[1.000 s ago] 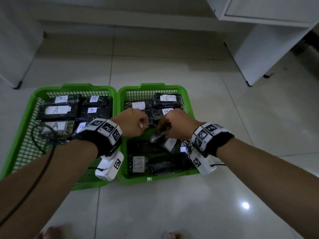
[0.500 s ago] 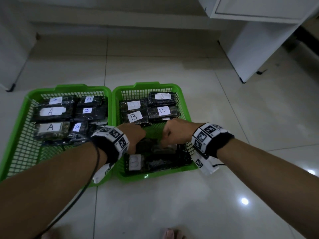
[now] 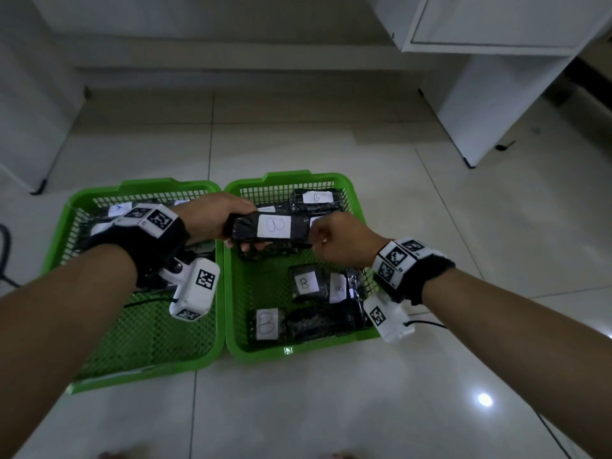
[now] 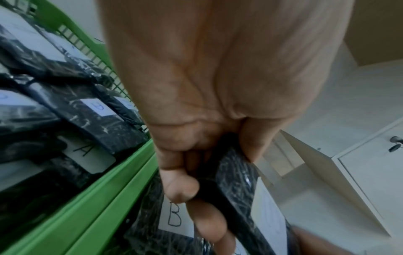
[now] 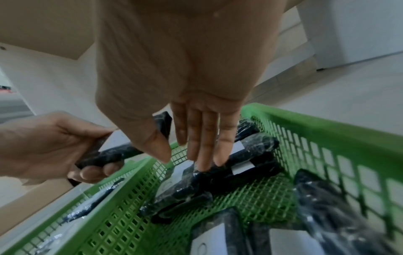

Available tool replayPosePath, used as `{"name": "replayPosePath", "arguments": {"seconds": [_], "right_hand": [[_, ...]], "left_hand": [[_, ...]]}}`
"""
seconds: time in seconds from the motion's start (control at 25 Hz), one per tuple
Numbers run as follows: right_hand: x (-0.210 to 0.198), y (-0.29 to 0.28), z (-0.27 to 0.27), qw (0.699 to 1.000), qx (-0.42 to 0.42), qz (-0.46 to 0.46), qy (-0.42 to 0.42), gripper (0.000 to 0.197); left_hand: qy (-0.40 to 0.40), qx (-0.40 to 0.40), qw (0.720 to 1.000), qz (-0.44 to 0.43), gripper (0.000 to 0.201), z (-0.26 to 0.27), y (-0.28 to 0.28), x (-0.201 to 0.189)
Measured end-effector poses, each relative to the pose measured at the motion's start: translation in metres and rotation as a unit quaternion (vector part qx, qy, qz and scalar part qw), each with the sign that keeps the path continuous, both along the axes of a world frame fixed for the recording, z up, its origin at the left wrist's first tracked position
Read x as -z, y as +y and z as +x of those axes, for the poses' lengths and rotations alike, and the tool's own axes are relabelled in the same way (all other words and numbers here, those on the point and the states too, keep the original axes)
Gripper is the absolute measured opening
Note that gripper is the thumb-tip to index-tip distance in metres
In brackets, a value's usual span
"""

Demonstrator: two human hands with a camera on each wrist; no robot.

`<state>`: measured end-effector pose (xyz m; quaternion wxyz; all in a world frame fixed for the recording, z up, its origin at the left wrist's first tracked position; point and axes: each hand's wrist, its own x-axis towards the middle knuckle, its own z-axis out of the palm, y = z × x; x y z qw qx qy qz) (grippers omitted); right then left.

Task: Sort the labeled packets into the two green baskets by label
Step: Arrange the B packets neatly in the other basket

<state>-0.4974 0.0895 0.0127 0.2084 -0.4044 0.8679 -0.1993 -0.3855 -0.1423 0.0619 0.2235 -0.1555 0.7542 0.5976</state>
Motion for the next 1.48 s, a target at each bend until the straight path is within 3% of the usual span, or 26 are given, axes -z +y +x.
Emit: {"name": "replayPosePath", "arguments": {"seconds": [0.16, 0.32, 0.4, 0.48, 0.56, 0.64, 0.8, 0.92, 1.04, 1.2, 1.28, 1.36, 1.48], "right_hand": [[-0.007, -0.013, 0.006, 0.986, 0.093, -0.127, -0.048, 0.059], [-0.015, -0.030, 0.004, 0.934, 0.216, -0.225, -0.175, 0.051], [-0.021, -0.031, -0.008, 0.963, 0.177, -0.199, -0.040, 0.067], [-0.027, -0.031, -0.017, 0.980, 0.071, -0.132, 0.129, 0.078], [-0.032, -0.034, -0.018, 0.976, -0.004, -0.110, 0.187, 0.067], [-0.030, -0.040, -0.020, 0.977, -0.019, -0.085, 0.196, 0.053], [-0.027, -0.032, -0.040, 0.991, 0.054, -0.031, 0.116, 0.042], [-0.022, -0.015, -0.053, 0.996, 0.072, -0.010, 0.057, 0.049], [-0.015, -0.005, -0.055, 0.994, 0.069, 0.024, 0.081, 0.071], [-0.011, -0.002, -0.060, 0.981, 0.014, 0.125, 0.144, 0.066], [-0.009, -0.002, -0.057, 0.971, 0.005, 0.170, 0.170, 0.062], [-0.004, -0.003, -0.054, 0.962, 0.017, 0.188, 0.196, 0.066], [-0.003, -0.004, -0.054, 0.969, 0.043, 0.162, 0.180, 0.066]], "left_hand": [[0.003, -0.082, 0.996, 0.040, 0.039, 0.002, 0.008, 0.001], [0.027, -0.201, 0.972, 0.115, 0.035, -0.004, 0.011, 0.000], [0.055, -0.217, 0.970, 0.088, 0.033, -0.008, 0.009, -0.004], [0.085, -0.211, 0.973, 0.044, 0.032, -0.012, 0.007, -0.009], [0.093, -0.193, 0.976, 0.021, 0.031, -0.013, 0.004, -0.012], [0.101, -0.177, 0.979, -0.030, 0.029, -0.015, 0.000, -0.012], [0.150, -0.061, 0.945, -0.285, 0.028, -0.020, -0.013, 0.002], [0.148, 0.015, 0.919, -0.366, 0.036, -0.016, -0.017, 0.018], [0.111, 0.095, 0.907, -0.395, 0.055, -0.013, -0.012, 0.033], [0.081, 0.209, 0.820, -0.526, 0.067, -0.018, -0.003, 0.046], [0.096, 0.204, 0.831, -0.508, 0.059, -0.023, 0.001, 0.046], [0.098, 0.203, 0.864, -0.450, 0.055, -0.030, 0.014, 0.045], [0.087, 0.183, 0.896, -0.394, 0.048, -0.042, 0.033, 0.044]]}}
